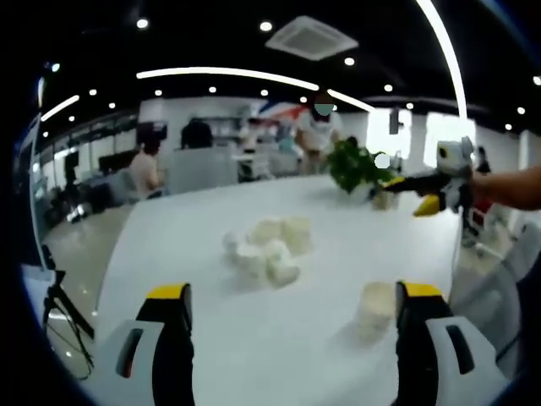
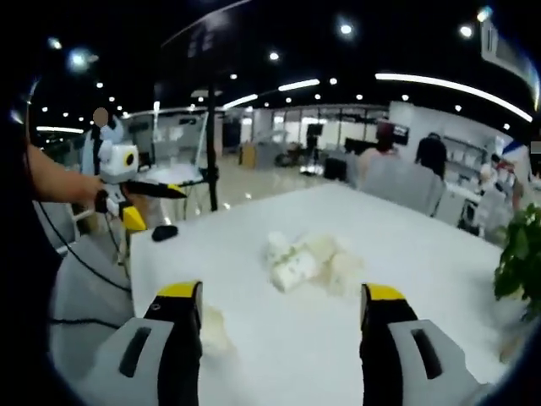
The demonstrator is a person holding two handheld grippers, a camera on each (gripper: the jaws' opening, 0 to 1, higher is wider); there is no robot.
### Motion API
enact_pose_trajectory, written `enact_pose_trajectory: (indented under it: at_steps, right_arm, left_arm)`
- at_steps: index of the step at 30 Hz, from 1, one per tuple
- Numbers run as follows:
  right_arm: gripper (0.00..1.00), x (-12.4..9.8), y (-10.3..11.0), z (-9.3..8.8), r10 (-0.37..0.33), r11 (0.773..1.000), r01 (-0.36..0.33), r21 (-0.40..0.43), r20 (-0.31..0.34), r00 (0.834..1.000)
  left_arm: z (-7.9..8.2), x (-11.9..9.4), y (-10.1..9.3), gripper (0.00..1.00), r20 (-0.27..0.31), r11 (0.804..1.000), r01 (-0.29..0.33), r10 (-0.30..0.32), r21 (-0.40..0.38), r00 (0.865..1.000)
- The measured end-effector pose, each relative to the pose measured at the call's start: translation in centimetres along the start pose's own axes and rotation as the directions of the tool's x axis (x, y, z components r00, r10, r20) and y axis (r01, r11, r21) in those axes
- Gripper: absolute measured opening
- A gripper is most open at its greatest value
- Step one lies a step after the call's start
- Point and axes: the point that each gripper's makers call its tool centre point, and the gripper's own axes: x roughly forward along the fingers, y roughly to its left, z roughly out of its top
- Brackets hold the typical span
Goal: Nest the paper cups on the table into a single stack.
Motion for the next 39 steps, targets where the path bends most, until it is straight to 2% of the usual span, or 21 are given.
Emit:
enact_pose_trajectory:
  at_steps: [4, 9, 15, 27, 35, 37, 39]
  right_arm:
    - [0.87, -0.7, -1.1, -1.1, -0.069, 0.998, 0.068, 0.016, 0.044, 0.997]
    - [0.98, -1.3, -1.6, -2.5, -0.104, 0.994, 0.102, 0.032, 0.067, 0.992]
    - [1.00, -1.6, -1.9, -3.4, -0.123, 0.992, 0.120, 0.041, 0.070, 0.990]
    - [1.00, -1.6, -2.2, -3.8, -0.131, 0.991, 0.128, 0.050, 0.081, 0.988]
    - [1.00, -0.8, -3.0, -3.8, -0.132, 0.990, 0.128, 0.051, 0.091, 0.987]
    - [1.00, -0.4, -3.3, -3.7, -0.139, 0.990, 0.134, 0.051, 0.102, 0.985]
    - [1.00, 0.1, -3.5, -3.7, -0.133, 0.990, 0.129, 0.049, 0.113, 0.985]
  left_arm:
    - [0.1, -0.2, 0.2, 0.98, 0.004, 1.000, -0.004, 0.004, 0.006, 1.000]
    - [0.1, -0.3, 0.7, 0.98, 0.015, 0.999, -0.025, 0.025, 0.031, 1.000]
    - [-0.4, -0.5, 0.8, 0.98, 0.041, 0.999, -0.033, 0.032, 0.031, 0.999]
    - [-0.6, -0.2, 0.7, 0.98, 0.039, 1.000, -0.026, 0.025, 0.014, 0.999]
    - [-0.8, 0.0, 0.8, 0.98, 0.045, 0.999, -0.035, 0.035, 0.004, 0.998]
    - [-0.5, 0.1, 0.7, 0.98, 0.075, 1.000, -0.030, 0.030, 0.007, 0.997]
    - [-0.7, 0.1, 0.8, 0.98, 0.067, 0.999, -0.032, 0.032, -0.001, 0.997]
